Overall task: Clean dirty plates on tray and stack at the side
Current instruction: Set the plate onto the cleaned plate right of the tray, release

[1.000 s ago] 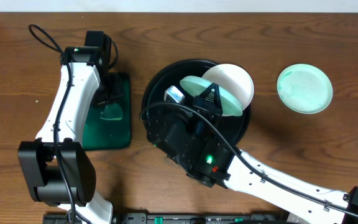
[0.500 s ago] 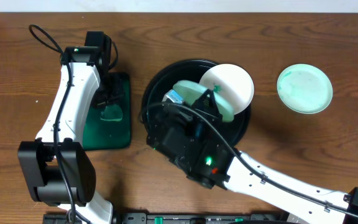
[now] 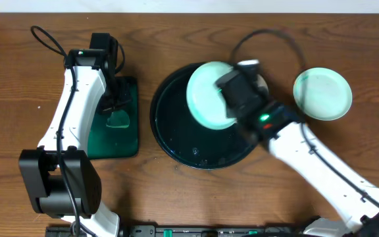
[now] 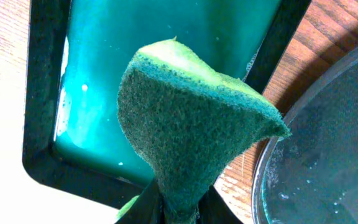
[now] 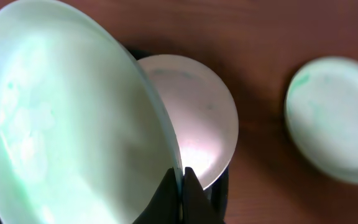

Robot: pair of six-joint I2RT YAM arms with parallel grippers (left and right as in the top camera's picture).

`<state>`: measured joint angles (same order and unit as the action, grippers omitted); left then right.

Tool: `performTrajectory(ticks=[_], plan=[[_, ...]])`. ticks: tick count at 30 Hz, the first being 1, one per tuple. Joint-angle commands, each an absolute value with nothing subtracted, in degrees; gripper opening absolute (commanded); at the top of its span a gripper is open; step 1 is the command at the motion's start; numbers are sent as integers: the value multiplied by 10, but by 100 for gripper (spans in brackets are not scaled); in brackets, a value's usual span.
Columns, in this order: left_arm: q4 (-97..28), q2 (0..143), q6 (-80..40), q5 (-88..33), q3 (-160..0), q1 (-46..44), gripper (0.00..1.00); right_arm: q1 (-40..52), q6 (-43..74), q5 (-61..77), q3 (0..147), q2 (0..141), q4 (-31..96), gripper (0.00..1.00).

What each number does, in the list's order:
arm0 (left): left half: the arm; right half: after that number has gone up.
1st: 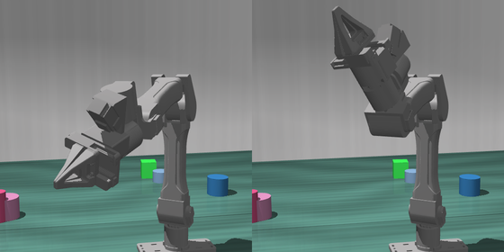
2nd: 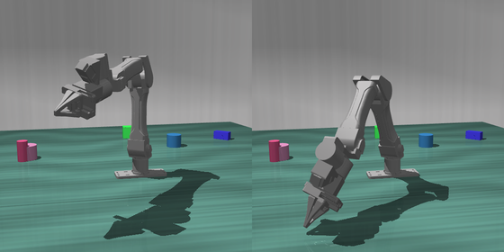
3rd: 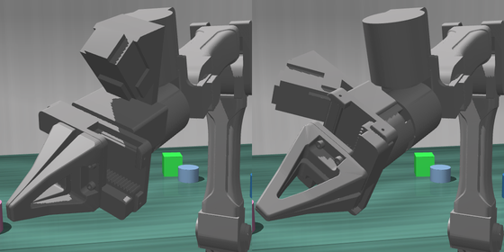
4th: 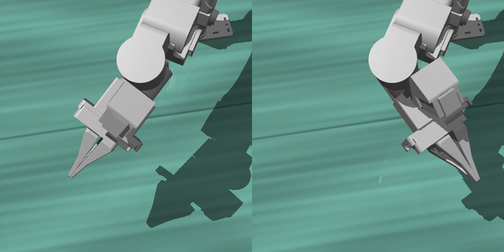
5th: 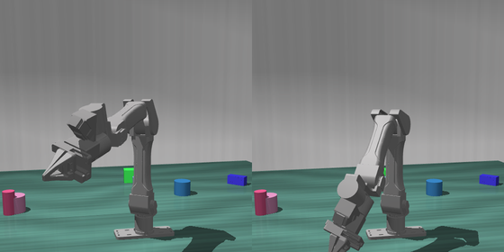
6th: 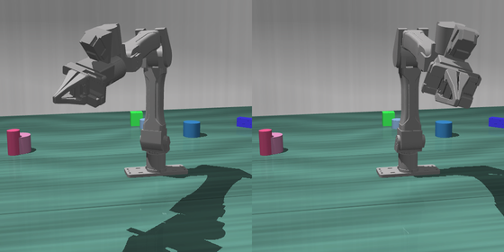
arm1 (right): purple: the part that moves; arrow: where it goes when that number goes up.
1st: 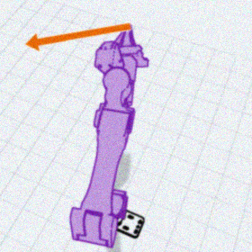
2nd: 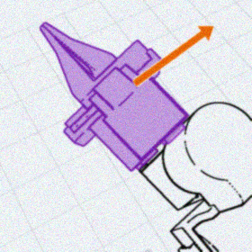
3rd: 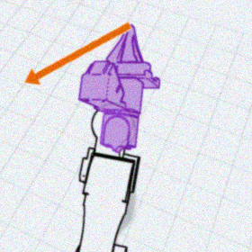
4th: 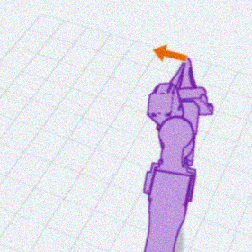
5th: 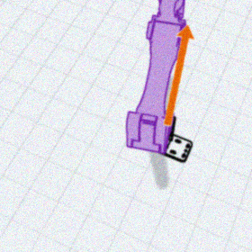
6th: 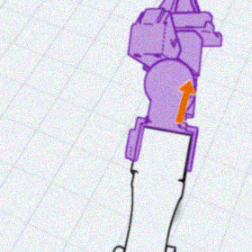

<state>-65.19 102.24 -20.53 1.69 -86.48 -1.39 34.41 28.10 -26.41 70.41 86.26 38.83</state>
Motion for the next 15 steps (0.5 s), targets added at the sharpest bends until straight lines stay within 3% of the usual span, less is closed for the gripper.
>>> performTrajectory(ticks=[1, 9, 15], plan=[[-653, 1030, -196, 22, -855, -12, 16, 236, 379, -144, 718, 835, 393, 1], [-653, 1030, -196, 22, -855, -12, 16, -23, 376, -35, 718, 837, 417, 1], [-653, 1030, -196, 22, -855, -12, 16, -153, 344, -25, 713, 870, 433, 1]])
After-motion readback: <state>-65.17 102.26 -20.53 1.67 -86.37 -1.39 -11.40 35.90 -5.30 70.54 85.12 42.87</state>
